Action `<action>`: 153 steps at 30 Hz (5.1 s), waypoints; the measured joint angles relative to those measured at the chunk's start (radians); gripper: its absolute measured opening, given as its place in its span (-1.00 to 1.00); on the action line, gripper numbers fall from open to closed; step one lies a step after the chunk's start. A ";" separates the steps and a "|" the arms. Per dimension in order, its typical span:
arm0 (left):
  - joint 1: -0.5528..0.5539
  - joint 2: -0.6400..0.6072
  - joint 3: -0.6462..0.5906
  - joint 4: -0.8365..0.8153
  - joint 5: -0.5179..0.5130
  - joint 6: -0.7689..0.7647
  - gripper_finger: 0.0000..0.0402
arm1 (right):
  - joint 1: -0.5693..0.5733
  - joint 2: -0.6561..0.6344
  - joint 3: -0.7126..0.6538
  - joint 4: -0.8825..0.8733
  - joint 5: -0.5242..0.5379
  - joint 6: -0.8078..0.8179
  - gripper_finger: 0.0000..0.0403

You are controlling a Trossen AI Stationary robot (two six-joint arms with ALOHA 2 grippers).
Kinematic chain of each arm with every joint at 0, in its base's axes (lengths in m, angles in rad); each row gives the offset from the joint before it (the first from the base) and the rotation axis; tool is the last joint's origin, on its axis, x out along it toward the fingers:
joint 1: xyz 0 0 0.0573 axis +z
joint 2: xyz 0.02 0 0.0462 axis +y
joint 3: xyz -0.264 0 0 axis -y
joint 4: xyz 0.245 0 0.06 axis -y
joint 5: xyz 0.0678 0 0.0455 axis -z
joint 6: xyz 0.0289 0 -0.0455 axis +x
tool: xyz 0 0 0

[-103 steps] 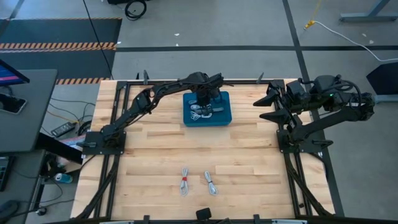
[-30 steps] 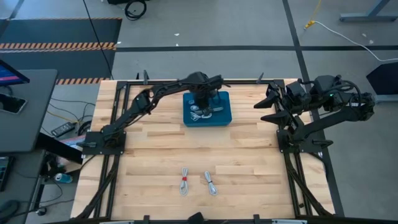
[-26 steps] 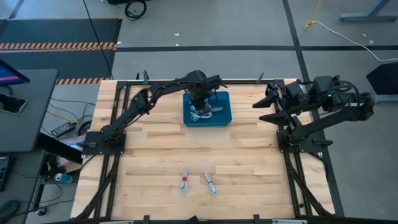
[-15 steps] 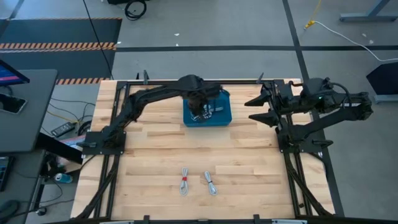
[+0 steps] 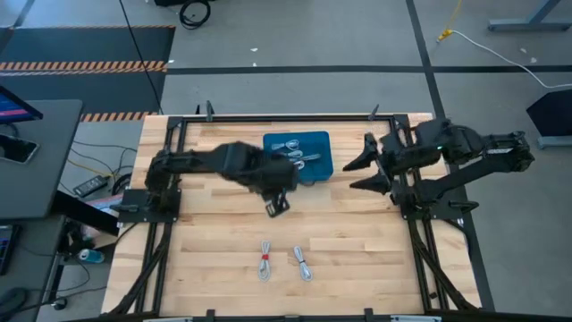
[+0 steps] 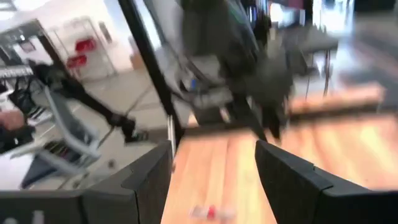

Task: Pick and place USB-C Cables
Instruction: Put the white charger cable into the blue bin

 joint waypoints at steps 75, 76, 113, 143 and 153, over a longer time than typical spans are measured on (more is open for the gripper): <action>-0.387 0.202 -0.694 0.742 0.140 -1.242 -0.46 | 0.555 0.249 -0.124 -0.807 0.414 0.944 0.15; -0.381 0.200 -0.710 0.768 0.139 -1.241 -0.47 | 0.555 0.236 -0.124 -0.789 0.432 0.944 0.15; -0.402 -0.248 -0.768 0.739 -0.410 -0.876 -0.98 | 0.523 0.109 -0.123 -0.070 0.667 0.419 0.02; -0.400 -0.268 -0.767 1.123 -0.409 -0.485 -0.98 | 0.284 0.419 -0.122 0.542 0.477 0.132 0.25; -0.400 -0.268 -0.767 1.229 -0.410 -0.400 -0.98 | 0.261 0.485 -0.122 0.581 0.461 0.131 0.24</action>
